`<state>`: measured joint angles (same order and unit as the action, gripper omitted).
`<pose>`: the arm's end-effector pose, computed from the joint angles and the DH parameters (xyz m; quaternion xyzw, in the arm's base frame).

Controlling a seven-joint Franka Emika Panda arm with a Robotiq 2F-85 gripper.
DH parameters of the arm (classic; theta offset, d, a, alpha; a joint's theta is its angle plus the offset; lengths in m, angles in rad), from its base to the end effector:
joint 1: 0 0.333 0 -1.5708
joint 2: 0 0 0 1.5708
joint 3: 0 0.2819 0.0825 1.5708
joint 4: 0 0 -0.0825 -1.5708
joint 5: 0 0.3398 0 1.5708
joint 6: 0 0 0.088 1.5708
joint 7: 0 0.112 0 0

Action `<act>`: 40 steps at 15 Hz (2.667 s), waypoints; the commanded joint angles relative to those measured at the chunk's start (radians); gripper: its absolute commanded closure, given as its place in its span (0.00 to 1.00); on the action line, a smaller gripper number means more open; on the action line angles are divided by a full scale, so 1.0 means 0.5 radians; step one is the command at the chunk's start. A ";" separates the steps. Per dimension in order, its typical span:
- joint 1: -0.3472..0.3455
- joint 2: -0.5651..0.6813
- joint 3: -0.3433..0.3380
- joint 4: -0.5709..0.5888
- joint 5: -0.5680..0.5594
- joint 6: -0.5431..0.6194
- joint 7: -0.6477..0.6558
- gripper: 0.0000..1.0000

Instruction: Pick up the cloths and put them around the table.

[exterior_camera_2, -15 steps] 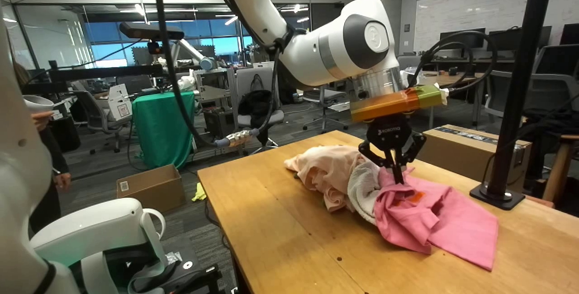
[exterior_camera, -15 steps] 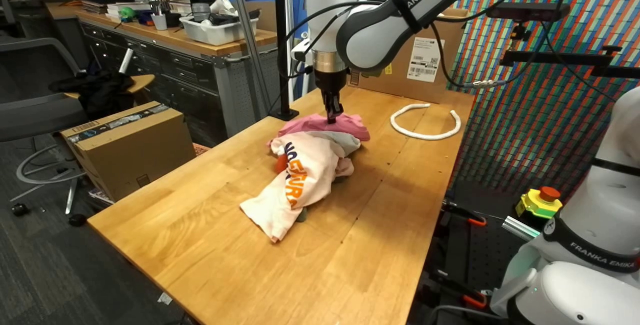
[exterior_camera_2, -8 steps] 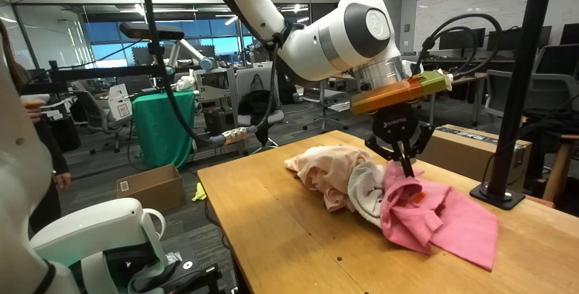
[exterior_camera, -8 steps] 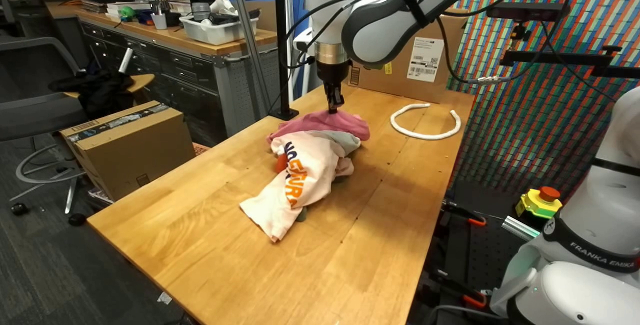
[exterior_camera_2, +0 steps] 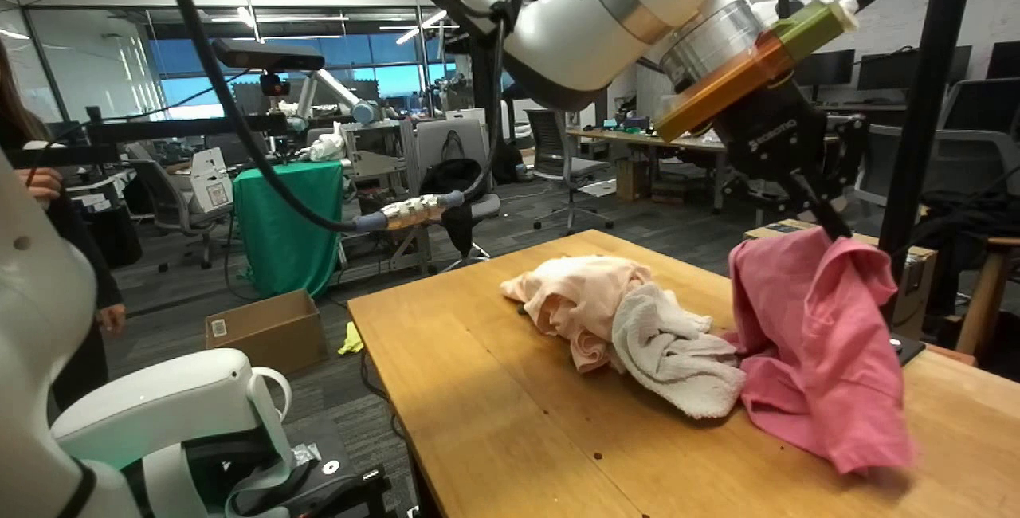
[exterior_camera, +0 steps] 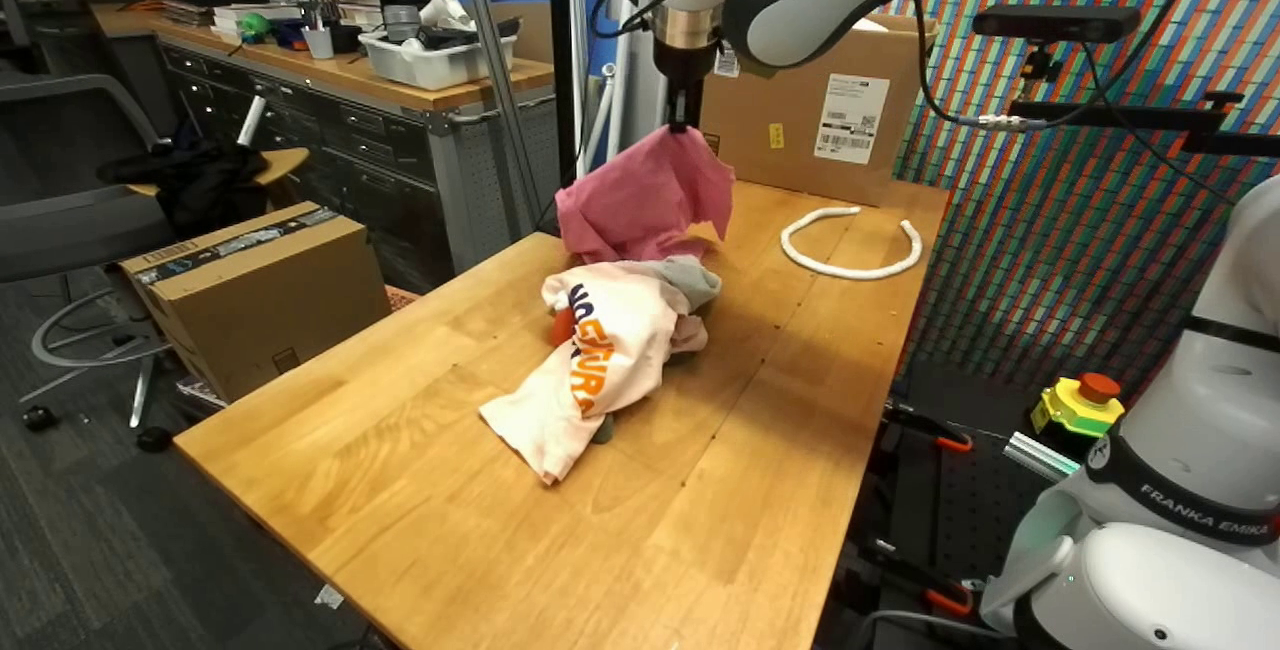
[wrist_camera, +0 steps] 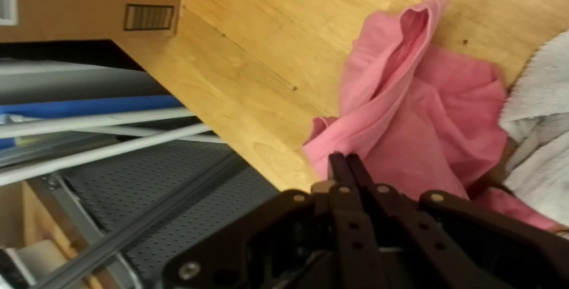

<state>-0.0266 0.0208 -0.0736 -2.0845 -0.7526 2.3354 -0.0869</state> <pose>0.5327 -0.0671 0.4267 0.9251 0.2162 0.0788 0.3020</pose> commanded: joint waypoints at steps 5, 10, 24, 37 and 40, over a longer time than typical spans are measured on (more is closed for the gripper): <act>-0.091 0.055 -0.049 0.273 -0.634 -0.105 0.754 1.00; -0.122 0.188 -0.094 0.466 -0.905 -0.299 1.218 1.00; -0.116 0.588 -0.112 0.910 -1.000 -0.932 2.012 1.00; -0.092 0.262 0.042 0.436 -0.591 -0.631 1.526 0.00; -0.033 0.090 0.115 0.213 -0.380 -0.552 1.363 0.00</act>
<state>-0.0657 0.1895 -0.0405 -1.8407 -1.0265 2.0052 0.6797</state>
